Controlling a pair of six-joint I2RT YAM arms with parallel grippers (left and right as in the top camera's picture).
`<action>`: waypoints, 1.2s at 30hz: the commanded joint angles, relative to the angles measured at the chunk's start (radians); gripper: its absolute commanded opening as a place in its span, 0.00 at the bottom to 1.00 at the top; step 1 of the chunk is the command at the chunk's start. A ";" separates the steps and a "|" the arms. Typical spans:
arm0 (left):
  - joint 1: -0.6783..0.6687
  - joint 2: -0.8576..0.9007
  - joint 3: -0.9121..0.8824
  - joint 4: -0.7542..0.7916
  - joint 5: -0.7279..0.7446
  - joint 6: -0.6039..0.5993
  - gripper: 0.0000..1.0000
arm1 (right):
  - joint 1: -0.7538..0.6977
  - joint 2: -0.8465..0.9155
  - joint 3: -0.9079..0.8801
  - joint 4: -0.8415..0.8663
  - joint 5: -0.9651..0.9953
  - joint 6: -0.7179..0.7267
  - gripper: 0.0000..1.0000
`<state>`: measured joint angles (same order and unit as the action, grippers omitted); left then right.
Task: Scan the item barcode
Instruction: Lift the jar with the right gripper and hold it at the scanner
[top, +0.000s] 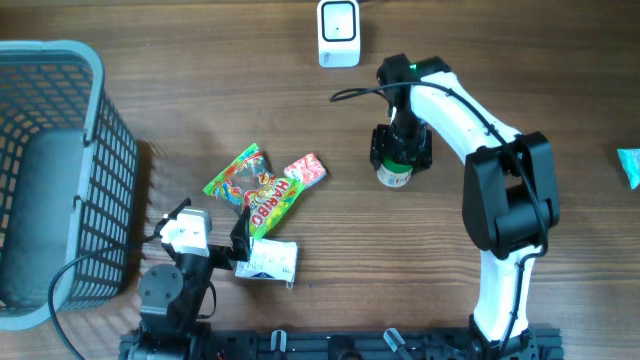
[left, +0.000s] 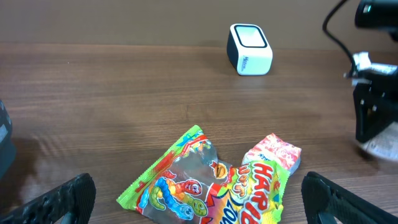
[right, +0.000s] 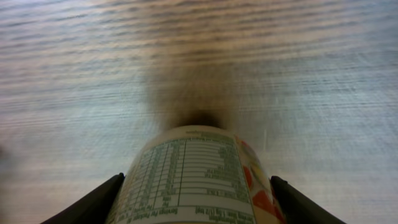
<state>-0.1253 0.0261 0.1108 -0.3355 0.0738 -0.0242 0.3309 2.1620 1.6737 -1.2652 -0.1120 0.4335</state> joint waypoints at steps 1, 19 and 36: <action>-0.004 -0.005 -0.009 0.004 0.008 -0.010 1.00 | 0.000 0.007 0.095 -0.083 -0.137 -0.053 0.67; -0.004 -0.005 -0.009 0.004 0.008 -0.010 1.00 | 0.003 -0.332 0.120 -0.344 -0.293 -0.166 0.62; -0.004 -0.005 -0.009 0.004 0.008 -0.010 1.00 | 0.003 -0.517 0.002 0.471 0.141 -0.094 0.60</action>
<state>-0.1253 0.0269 0.1108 -0.3351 0.0738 -0.0242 0.3321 1.5646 1.6962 -0.8978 -0.0570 0.3393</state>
